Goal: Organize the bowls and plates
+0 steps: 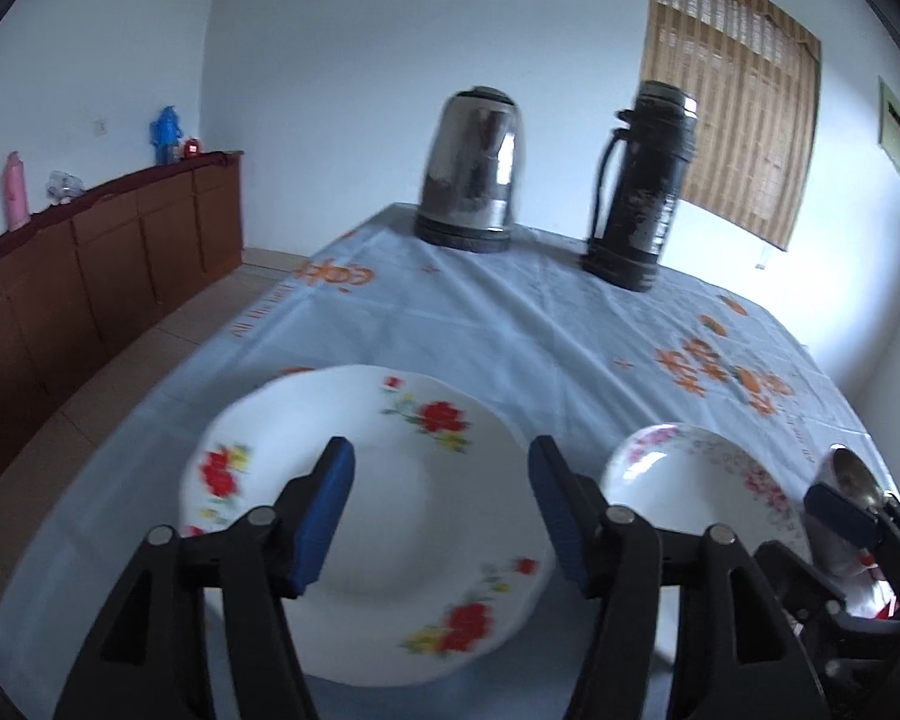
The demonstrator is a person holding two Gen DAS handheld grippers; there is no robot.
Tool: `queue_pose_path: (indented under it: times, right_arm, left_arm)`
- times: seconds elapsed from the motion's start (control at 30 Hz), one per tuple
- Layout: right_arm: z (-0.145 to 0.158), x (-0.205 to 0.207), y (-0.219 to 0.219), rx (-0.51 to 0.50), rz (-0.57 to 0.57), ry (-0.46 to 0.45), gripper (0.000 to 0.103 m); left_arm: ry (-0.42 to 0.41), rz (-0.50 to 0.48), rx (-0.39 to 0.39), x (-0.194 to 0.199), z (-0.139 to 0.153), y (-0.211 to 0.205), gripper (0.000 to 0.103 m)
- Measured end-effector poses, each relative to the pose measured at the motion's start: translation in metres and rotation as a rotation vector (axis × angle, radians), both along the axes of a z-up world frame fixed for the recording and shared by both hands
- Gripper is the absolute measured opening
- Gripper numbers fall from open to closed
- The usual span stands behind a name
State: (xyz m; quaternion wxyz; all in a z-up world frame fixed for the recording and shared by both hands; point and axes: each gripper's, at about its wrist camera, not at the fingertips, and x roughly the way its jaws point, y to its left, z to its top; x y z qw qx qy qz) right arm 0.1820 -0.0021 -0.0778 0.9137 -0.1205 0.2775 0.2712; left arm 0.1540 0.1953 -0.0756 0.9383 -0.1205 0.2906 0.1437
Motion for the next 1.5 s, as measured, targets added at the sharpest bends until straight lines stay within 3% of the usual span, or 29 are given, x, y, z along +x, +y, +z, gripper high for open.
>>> queue_pose_path:
  times: [0.13,0.27,0.37,0.63,0.8,0.9,1.1,1.23,1.5]
  right_arm:
    - [0.001,0.006,0.031,0.006,0.054,0.039,0.065]
    - [0.0,0.012,0.059,0.005,0.099,0.067,0.065]
    - [-0.001,0.017,0.081,-0.017,0.121,0.078,0.063]
    - [-0.013,0.048,0.124,-0.088,0.09,0.136,0.058]
    - [-0.021,0.059,0.139,-0.145,0.081,0.164,0.045]
    - [-0.023,0.06,0.147,-0.199,0.067,0.152,0.045]
    - [-0.034,0.065,0.153,-0.243,0.055,0.214,0.043]
    - [-0.04,0.059,0.163,-0.277,0.102,0.237,0.046]
    - [-0.038,0.056,0.156,-0.166,0.169,0.301,0.044]
  left_arm:
    - [0.046,0.13,0.01,-0.002,-0.008,0.042,0.064]
    - [0.074,0.186,-0.091,0.0,-0.022,0.076,0.064]
    - [0.09,0.172,-0.139,0.001,-0.028,0.08,0.065]
    - [0.121,0.177,-0.161,0.004,-0.037,0.085,0.065]
    - [0.143,0.185,-0.155,0.001,-0.04,0.086,0.065]
    - [0.151,0.182,-0.155,0.002,-0.041,0.086,0.065]
    - [0.166,0.186,-0.15,0.002,-0.043,0.086,0.065]
    - [0.176,0.19,-0.14,0.003,-0.044,0.086,0.065]
    - [0.175,0.227,-0.139,0.0,-0.045,0.092,0.065]
